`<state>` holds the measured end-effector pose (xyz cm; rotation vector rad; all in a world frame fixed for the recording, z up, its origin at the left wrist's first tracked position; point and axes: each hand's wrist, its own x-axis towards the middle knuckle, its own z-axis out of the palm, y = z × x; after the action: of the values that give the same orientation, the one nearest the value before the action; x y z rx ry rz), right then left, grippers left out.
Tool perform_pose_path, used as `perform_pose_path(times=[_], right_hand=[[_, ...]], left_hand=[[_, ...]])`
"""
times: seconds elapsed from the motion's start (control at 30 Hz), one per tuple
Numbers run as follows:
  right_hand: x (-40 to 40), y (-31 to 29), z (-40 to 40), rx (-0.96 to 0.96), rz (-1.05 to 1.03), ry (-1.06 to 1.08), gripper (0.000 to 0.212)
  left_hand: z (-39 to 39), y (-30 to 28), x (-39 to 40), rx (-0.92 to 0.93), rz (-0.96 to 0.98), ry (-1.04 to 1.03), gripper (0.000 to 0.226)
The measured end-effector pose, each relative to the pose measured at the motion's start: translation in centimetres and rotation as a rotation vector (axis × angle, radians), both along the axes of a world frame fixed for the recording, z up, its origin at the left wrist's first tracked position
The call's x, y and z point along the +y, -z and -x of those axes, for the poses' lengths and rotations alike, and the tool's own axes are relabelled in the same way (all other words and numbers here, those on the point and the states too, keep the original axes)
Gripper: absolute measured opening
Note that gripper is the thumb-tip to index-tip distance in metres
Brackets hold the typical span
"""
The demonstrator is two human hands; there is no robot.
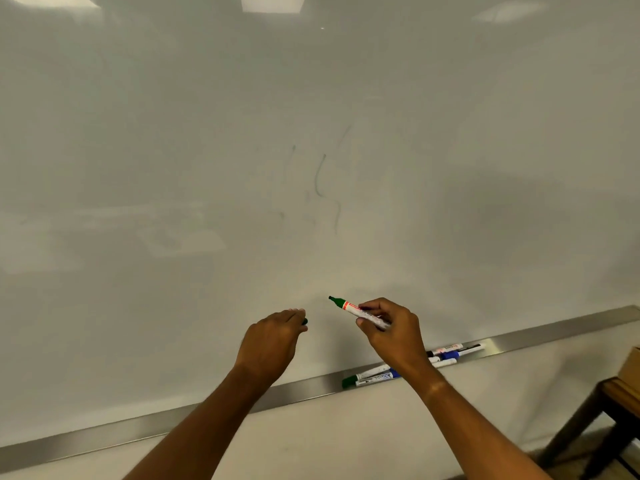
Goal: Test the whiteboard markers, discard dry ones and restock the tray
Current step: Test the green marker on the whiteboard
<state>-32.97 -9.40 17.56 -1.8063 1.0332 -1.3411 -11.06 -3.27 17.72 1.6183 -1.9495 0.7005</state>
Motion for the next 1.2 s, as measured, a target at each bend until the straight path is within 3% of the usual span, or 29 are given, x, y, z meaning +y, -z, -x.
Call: perform_pose_path(times=[0.3, 0.63, 0.8, 0.93, 1.2], right_hand=[[2.0, 1.6, 0.5, 0.193, 0.016, 0.053, 0.026], [6.1, 4.9, 2.3, 0.324, -0.045, 0.180, 0.026], [8.6, 6.2, 3.6, 0.459, -0.068, 0.312, 0.028], [10.0, 7.5, 5.5, 0.672, -0.043, 0.386, 0.030], [12.4, 9.3, 10.2, 0.721, -0.115, 0.494, 0.026]], left_hand=[[0.1, 1.5, -1.0, 0.046, -0.012, 0.234, 0.031], [2.2, 6.3, -1.1, 0.129, -0.176, 0.464, 0.023], [5.1, 7.8, -0.7, 0.146, -0.242, 0.575, 0.015], [8.1, 8.7, -0.1, 0.170, -0.305, 0.633, 0.018], [14.3, 10.7, 0.2, 0.222, -0.402, 0.770, 0.014]])
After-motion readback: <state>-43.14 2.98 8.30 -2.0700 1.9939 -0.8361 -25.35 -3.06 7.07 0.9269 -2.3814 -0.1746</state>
